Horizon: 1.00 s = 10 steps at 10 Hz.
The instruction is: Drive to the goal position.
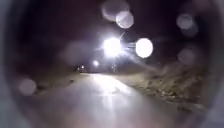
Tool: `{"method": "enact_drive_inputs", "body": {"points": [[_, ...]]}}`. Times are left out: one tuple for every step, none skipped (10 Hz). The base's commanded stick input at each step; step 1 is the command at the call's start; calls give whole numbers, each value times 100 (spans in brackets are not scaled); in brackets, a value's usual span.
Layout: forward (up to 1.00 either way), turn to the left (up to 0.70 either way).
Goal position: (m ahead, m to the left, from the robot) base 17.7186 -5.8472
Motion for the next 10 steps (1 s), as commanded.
{"method": "enact_drive_inputs", "body": {"points": [[100, 8], [100, 6], [100, 7], [100, 11], [100, 17], [100, 12], [100, 9], [100, 7], [100, 7], [100, 7]]}}
